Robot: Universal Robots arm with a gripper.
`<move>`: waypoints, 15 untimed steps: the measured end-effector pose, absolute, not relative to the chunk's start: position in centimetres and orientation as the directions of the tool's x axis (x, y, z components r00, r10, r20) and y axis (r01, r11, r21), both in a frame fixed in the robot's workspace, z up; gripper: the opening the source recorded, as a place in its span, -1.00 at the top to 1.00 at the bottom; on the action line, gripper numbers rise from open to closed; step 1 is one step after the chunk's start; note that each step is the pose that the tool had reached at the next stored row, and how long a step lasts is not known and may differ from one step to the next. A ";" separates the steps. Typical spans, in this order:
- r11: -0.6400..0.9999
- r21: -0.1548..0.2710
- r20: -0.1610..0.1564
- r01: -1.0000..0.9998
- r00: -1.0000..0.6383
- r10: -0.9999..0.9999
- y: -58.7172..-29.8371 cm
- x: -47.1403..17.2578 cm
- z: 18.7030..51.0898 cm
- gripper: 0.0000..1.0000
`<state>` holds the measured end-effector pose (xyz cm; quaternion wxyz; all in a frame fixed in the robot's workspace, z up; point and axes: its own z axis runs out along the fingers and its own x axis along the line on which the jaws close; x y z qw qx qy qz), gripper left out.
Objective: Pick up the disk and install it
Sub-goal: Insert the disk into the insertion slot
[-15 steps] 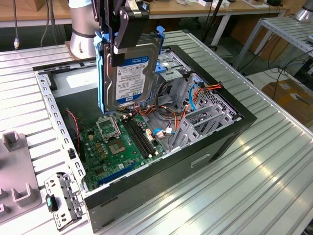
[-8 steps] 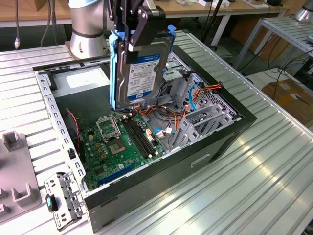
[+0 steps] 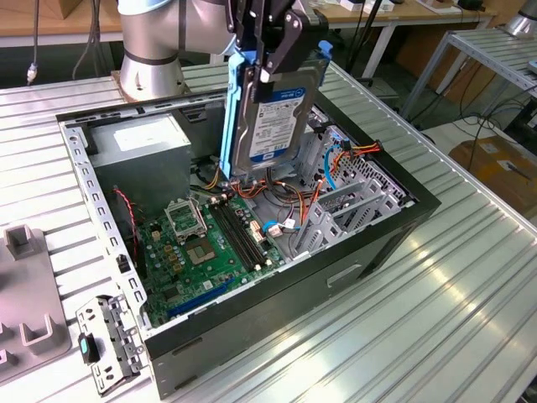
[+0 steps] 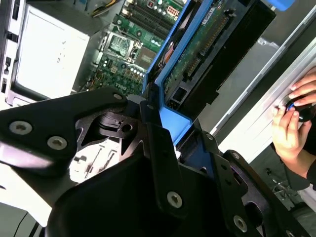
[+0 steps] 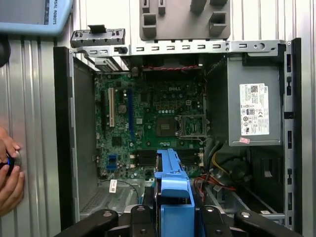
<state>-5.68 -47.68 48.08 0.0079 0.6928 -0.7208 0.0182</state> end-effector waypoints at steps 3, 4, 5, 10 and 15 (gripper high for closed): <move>0.039 -0.015 0.037 -0.999 -0.040 -0.999 -48.5 -5.6 48.0 0.26; 0.039 -0.015 0.037 -0.999 -0.040 -0.999 -48.8 -5.6 48.0 0.26; 0.039 -0.015 0.037 -0.999 -0.040 -0.999 -49.1 -5.5 48.0 0.26; 0.040 -0.014 0.037 -0.999 -0.040 -0.999 -50.9 -5.4 48.0 0.26; 0.040 -0.012 0.037 -0.999 -0.040 -0.999 -51.3 -3.8 47.9 0.26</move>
